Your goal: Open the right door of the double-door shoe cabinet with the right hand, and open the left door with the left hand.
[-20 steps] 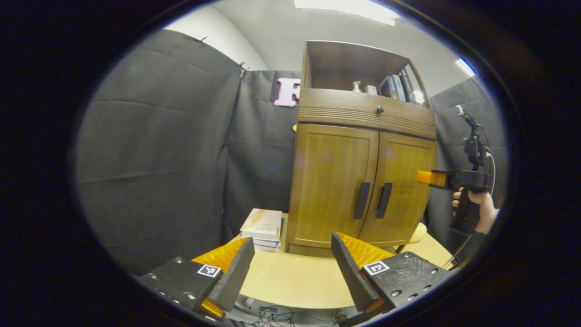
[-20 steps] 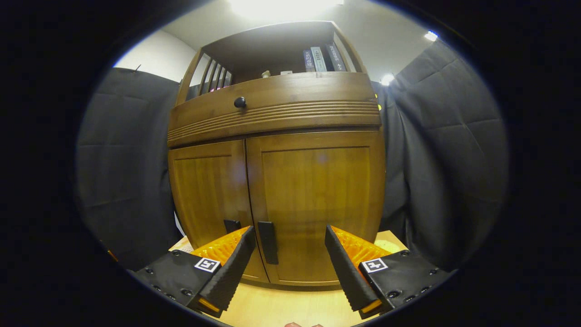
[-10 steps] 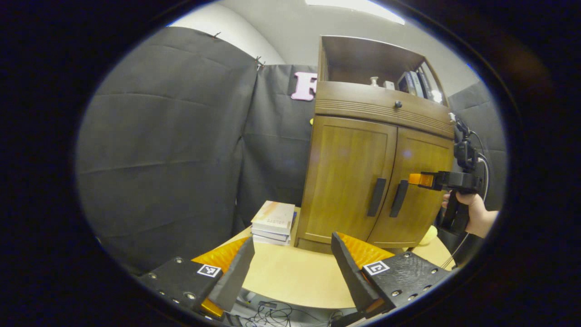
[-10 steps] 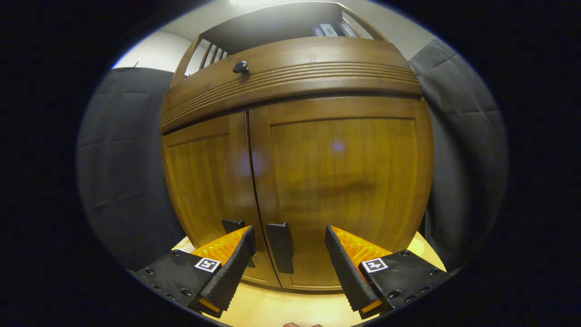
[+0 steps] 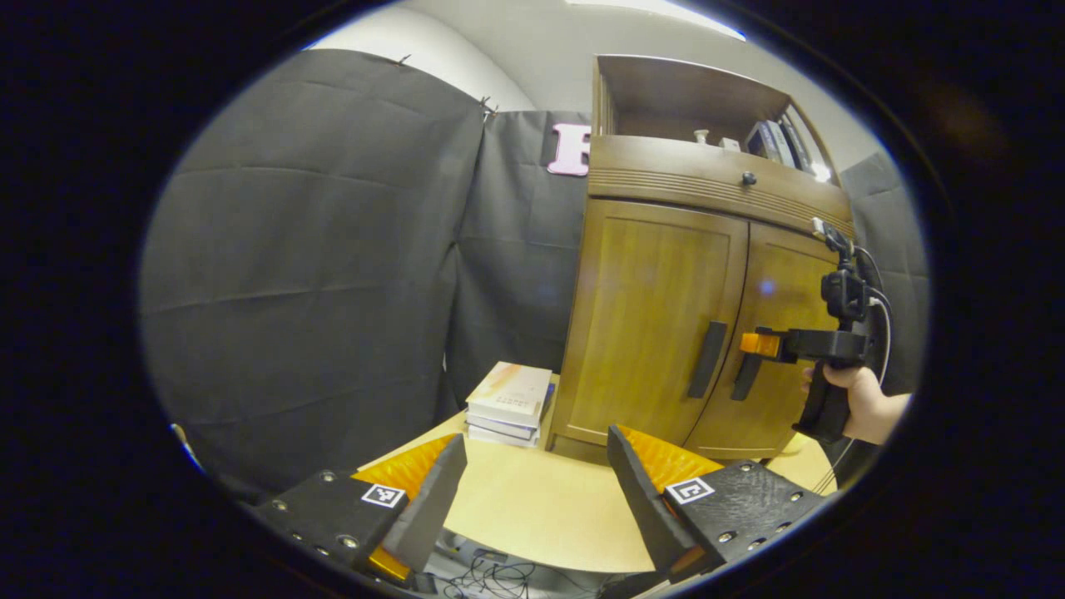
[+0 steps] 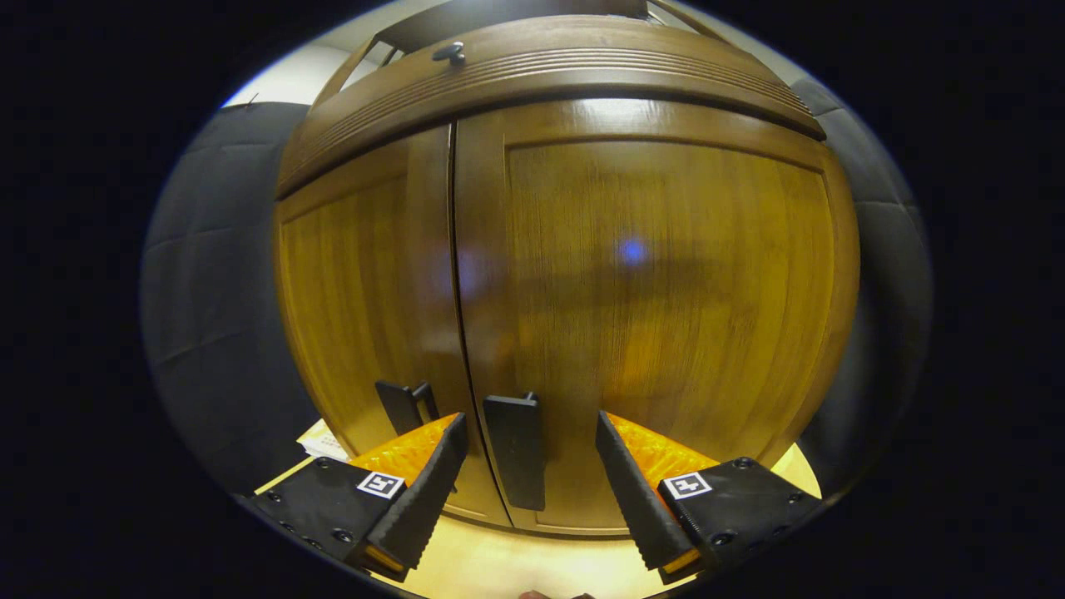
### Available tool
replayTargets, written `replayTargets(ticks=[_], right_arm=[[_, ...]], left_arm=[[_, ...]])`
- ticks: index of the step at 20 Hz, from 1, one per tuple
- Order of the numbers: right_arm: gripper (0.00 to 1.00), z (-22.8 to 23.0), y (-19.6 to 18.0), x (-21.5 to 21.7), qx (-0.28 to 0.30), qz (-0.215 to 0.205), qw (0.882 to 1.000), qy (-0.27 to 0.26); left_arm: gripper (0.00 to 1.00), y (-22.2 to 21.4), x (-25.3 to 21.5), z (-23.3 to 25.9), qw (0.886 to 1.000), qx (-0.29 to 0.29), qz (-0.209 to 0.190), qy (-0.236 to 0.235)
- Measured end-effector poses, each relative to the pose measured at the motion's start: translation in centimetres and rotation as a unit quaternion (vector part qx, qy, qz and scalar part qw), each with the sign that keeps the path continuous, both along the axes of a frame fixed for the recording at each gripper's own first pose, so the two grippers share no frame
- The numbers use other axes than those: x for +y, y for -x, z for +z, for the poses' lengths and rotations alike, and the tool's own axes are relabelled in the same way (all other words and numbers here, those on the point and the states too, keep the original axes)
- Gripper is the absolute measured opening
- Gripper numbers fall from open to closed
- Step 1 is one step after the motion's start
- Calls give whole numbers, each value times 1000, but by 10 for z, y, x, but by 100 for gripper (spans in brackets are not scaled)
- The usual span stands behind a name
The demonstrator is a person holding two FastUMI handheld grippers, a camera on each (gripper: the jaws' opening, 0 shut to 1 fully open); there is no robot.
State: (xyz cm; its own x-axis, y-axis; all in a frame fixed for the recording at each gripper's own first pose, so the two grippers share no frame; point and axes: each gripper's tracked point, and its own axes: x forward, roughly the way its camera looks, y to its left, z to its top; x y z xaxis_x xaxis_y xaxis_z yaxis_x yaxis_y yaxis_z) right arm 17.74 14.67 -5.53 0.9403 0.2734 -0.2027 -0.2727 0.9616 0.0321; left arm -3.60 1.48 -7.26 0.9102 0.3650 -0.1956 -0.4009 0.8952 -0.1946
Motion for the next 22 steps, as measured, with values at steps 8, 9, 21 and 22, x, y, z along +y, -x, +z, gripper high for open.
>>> replayTargets(ticks=[8,9,21,22], right_arm=[[82,12,3,0,2,-7,1000,21],[75,19,5,2,1,-8,1000,23],[25,27,7,12,10,-9,1000,16],[24,27,7,12,12,-9,1000,15]], left_arm=[[100,2,-6,-19,1000,17,11,16],[100,3,-6,-17,1000,16,12,16],[100,19,-10,-26,999,19,0,29],[100,19,-11,-27,999,19,-4,29]])
